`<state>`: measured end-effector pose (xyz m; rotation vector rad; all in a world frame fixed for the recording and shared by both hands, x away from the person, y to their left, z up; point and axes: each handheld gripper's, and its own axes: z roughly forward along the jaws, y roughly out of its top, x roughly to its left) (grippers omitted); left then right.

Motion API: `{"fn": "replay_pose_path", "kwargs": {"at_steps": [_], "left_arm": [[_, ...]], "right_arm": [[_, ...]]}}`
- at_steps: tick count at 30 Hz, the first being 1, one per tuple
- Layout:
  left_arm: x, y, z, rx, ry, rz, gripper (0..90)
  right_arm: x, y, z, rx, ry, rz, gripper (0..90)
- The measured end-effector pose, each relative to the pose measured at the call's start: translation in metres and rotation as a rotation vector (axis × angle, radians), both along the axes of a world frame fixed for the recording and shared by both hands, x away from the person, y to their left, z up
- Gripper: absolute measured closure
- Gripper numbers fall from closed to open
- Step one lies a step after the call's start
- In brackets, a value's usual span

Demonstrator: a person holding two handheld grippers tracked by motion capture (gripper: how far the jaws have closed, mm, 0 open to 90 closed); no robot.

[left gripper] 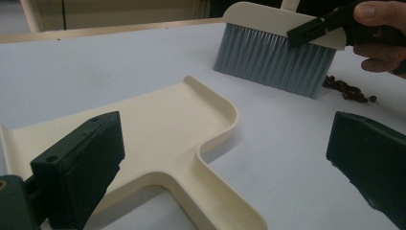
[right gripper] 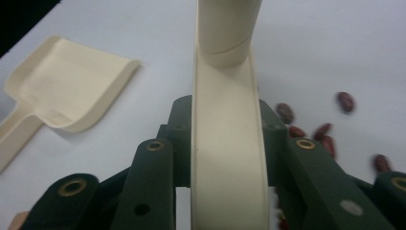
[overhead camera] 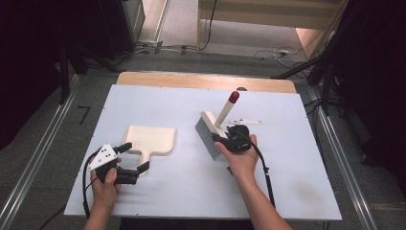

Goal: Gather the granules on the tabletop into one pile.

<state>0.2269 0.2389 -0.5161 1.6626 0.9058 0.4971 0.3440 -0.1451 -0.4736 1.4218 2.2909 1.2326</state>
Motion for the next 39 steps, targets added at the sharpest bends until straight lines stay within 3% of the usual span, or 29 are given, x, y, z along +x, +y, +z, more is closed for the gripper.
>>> {"fn": "replay_pose_path", "kwargs": {"at_steps": [7,11,15,17,21,27,32,35,39], "left_arm": [[0.000,-0.001,0.000,0.012,0.001,0.002,0.0],[0.000,-0.001,0.000,0.013,0.001,0.001,0.0],[0.000,-0.001,0.000,0.013,0.001,0.002,0.0],[0.000,-0.001,0.000,0.012,0.001,0.002,0.0],[0.000,-0.001,0.000,0.013,0.002,0.003,0.0],[0.000,-0.001,0.000,0.014,0.003,0.004,0.0],[0.000,-0.001,0.000,0.014,0.002,0.003,0.0],[0.000,-0.001,0.000,0.013,0.002,0.002,0.0],[0.000,-0.001,0.000,0.011,0.002,0.000,0.0]], "right_arm": [[-0.001,-0.034,0.000,0.005,-0.004,-0.083,65.2],[-0.004,-0.047,0.002,0.026,-0.007,-0.086,65.1],[-0.006,-0.054,0.015,0.034,-0.050,-0.045,65.1],[-0.003,-0.058,0.026,-0.008,-0.112,-0.039,65.1],[0.015,-0.071,0.040,-0.088,-0.210,0.031,65.1],[0.054,-0.075,0.039,-0.246,-0.280,0.176,65.1],[0.072,-0.067,0.024,-0.288,-0.299,0.249,65.1],[0.074,-0.061,0.016,-0.333,-0.305,0.281,65.2],[0.070,-0.057,0.012,-0.331,-0.312,0.345,65.2]]}}
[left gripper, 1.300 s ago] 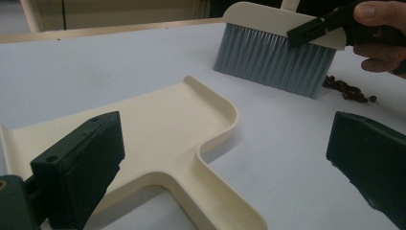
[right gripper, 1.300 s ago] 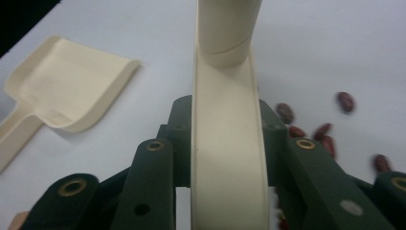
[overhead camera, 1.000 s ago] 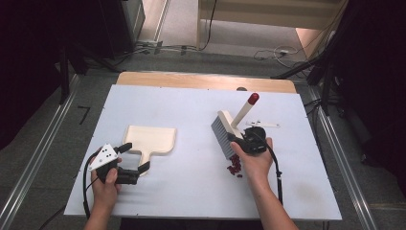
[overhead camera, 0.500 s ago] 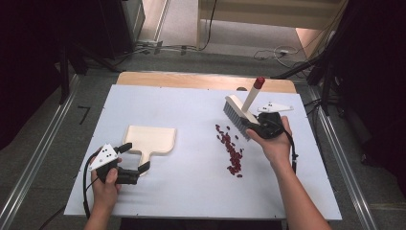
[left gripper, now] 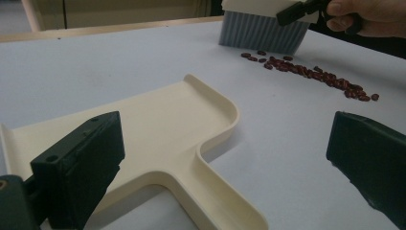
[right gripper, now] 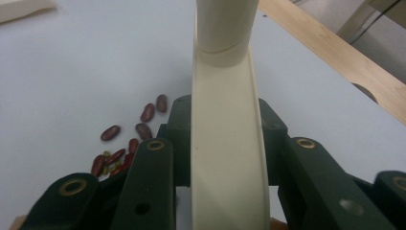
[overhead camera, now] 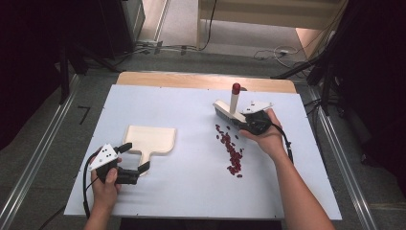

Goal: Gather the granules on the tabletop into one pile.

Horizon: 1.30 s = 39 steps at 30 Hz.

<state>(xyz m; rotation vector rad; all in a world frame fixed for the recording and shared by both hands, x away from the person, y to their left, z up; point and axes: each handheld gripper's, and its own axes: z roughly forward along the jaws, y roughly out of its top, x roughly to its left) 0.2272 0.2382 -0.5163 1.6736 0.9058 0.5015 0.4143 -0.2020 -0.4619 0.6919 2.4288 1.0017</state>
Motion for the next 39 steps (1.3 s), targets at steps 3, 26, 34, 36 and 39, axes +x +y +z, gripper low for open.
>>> {"fn": "replay_pose_path", "kwargs": {"at_steps": [3,26,34,36,39], "left_arm": [[0.000,0.000,0.000,0.001,0.000,0.001,0.0],[0.000,-0.001,0.000,0.000,0.003,0.001,0.0],[0.000,-0.001,0.000,0.000,0.000,0.000,0.0],[0.000,-0.001,0.000,0.000,-0.001,0.001,0.0],[0.000,-0.001,0.000,0.000,0.000,0.001,0.0]], "right_arm": [[-0.005,0.001,-0.001,-0.020,0.006,0.053,65.1],[-0.073,-0.023,-0.005,-0.034,0.020,0.272,64.8],[-0.088,-0.027,0.001,-0.031,-0.007,0.256,65.0],[-0.084,-0.029,0.003,-0.015,-0.019,0.222,65.0],[-0.078,-0.031,0.005,0.008,-0.019,0.159,65.0]]}}
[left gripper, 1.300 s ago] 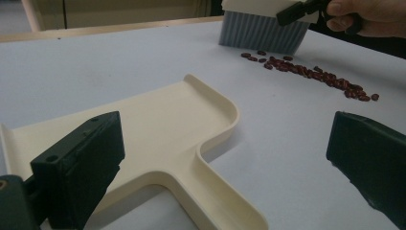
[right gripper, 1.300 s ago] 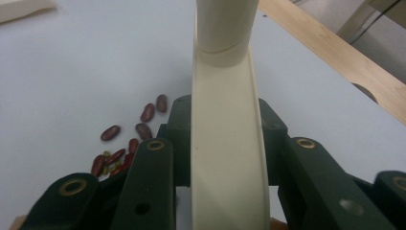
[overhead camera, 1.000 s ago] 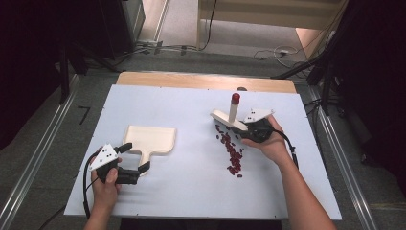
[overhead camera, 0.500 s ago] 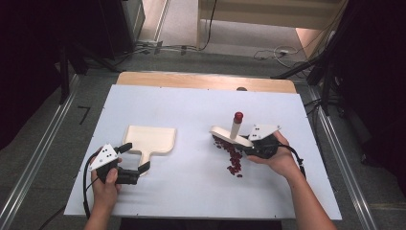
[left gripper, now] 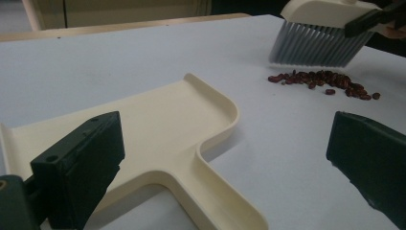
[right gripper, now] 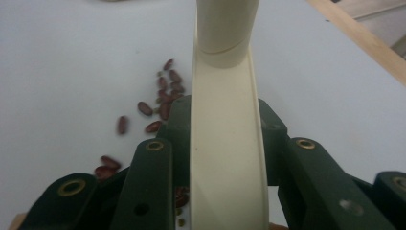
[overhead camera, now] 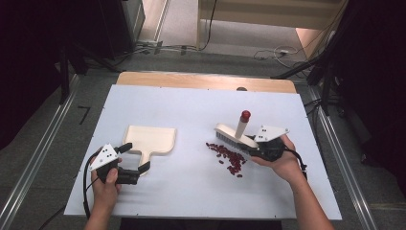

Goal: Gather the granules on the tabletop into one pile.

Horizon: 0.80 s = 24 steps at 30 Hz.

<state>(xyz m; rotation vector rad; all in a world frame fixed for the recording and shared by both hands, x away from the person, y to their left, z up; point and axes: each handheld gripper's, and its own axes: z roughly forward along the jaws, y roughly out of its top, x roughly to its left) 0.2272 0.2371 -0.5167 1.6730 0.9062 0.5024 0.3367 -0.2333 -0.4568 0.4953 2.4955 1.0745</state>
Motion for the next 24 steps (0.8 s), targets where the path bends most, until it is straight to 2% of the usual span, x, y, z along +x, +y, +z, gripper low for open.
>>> {"fn": "replay_pose_path", "kwargs": {"at_steps": [2,4,5,8,9,13,19,23,24], "left_arm": [[0.000,0.000,0.000,0.001,0.001,0.000,0.0],[0.000,0.000,0.000,0.000,0.001,0.000,0.0],[0.000,0.000,0.000,0.002,0.001,0.000,0.0],[0.000,0.000,0.000,0.002,0.001,-0.001,0.0],[0.000,0.000,0.000,0.001,0.002,-0.001,0.0],[0.000,0.000,0.000,0.001,0.001,-0.001,0.0],[0.000,0.000,0.000,0.001,0.003,-0.002,0.0],[0.000,0.000,0.000,0.000,0.003,-0.001,0.0],[0.000,0.000,0.000,0.000,0.003,-0.002,0.0]], "right_arm": [[0.005,0.002,0.000,-0.001,-0.011,-0.041,65.0],[0.011,0.006,0.000,-0.027,-0.030,-0.091,65.0],[0.011,0.009,-0.001,-0.036,-0.025,-0.112,65.0],[0.012,0.014,-0.004,-0.053,-0.014,-0.095,65.0],[0.010,0.016,-0.005,-0.046,-0.001,-0.081,65.0],[0.002,0.017,-0.007,-0.059,0.005,-0.040,64.8],[-0.013,0.008,-0.008,-0.011,0.038,-0.027,64.9],[-0.024,0.008,-0.009,-0.022,0.029,-0.007,64.8],[-0.028,0.008,-0.009,-0.019,0.017,-0.019,64.9]]}}
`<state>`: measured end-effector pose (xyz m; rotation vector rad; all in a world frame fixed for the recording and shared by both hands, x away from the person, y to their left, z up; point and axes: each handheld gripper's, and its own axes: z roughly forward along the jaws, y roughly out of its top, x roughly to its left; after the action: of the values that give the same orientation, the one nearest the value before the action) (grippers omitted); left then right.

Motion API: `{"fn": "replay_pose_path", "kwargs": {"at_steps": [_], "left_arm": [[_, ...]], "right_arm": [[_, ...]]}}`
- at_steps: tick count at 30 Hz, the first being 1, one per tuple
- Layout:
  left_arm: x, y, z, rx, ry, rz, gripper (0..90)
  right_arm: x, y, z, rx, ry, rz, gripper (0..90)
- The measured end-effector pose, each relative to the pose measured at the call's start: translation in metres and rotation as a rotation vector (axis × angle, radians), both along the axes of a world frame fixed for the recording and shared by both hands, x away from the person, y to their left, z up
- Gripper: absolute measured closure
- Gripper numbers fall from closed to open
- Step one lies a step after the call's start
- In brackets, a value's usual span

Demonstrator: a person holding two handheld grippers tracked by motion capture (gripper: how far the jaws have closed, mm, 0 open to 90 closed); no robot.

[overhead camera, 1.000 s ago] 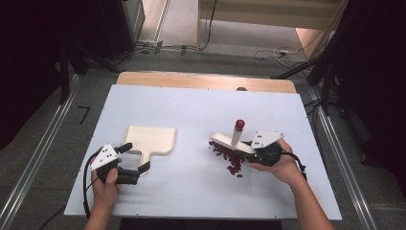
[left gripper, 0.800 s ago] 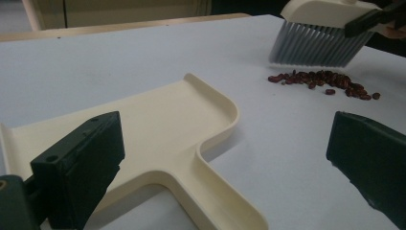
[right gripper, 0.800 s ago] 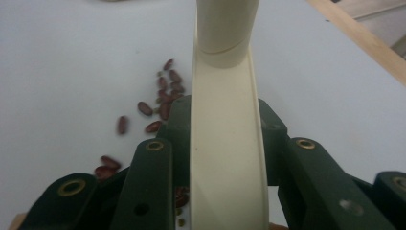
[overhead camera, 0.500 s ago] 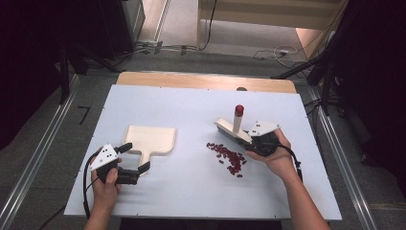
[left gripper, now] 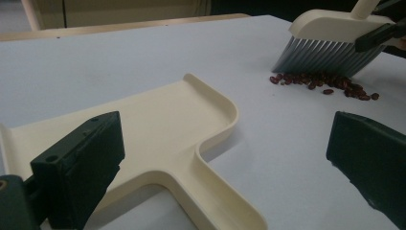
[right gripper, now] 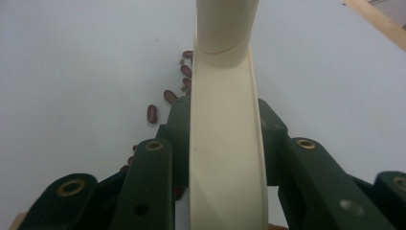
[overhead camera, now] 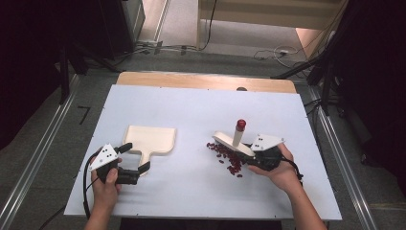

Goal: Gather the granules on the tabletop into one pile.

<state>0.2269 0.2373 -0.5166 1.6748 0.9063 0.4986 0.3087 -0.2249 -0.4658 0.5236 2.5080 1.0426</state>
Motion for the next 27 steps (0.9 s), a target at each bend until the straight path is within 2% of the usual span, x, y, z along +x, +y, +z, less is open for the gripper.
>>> {"fn": "replay_pose_path", "kwargs": {"at_steps": [4,6,8,10,13,17,19,21,24,27], "left_arm": [[0.000,0.000,0.000,0.001,0.000,0.000,0.0],[0.000,0.000,0.000,0.001,0.000,0.000,0.0],[0.000,0.000,0.000,0.000,-0.002,0.000,0.0],[0.000,0.000,0.000,0.000,-0.002,0.001,0.0],[0.000,0.000,0.000,0.000,-0.001,0.001,0.0],[0.000,0.000,0.000,0.000,0.000,0.000,0.0],[0.000,0.000,0.000,0.000,0.000,0.000,0.0],[0.000,0.000,0.000,0.000,-0.001,0.000,0.0],[0.000,0.001,0.000,-0.002,-0.002,-0.002,0.0],[0.000,0.001,0.000,-0.002,-0.002,-0.002,0.0]], "right_arm": [[-0.005,0.000,0.002,0.023,0.004,-0.012,64.9],[-0.006,-0.001,0.006,0.020,-0.002,-0.043,64.9],[-0.007,-0.002,0.012,0.043,-0.004,-0.071,64.8],[-0.008,0.000,0.020,0.089,0.008,-0.115,64.8],[-0.012,0.009,0.029,0.181,0.065,-0.169,64.8],[-0.015,0.033,0.026,0.245,0.170,-0.203,64.9],[-0.016,0.046,0.020,0.251,0.214,-0.214,64.9],[-0.017,0.058,0.014,0.237,0.239,-0.227,64.9],[-0.018,0.071,0.006,0.229,0.265,-0.249,64.8],[-0.016,0.074,0.000,0.220,0.261,-0.282,64.9]]}}
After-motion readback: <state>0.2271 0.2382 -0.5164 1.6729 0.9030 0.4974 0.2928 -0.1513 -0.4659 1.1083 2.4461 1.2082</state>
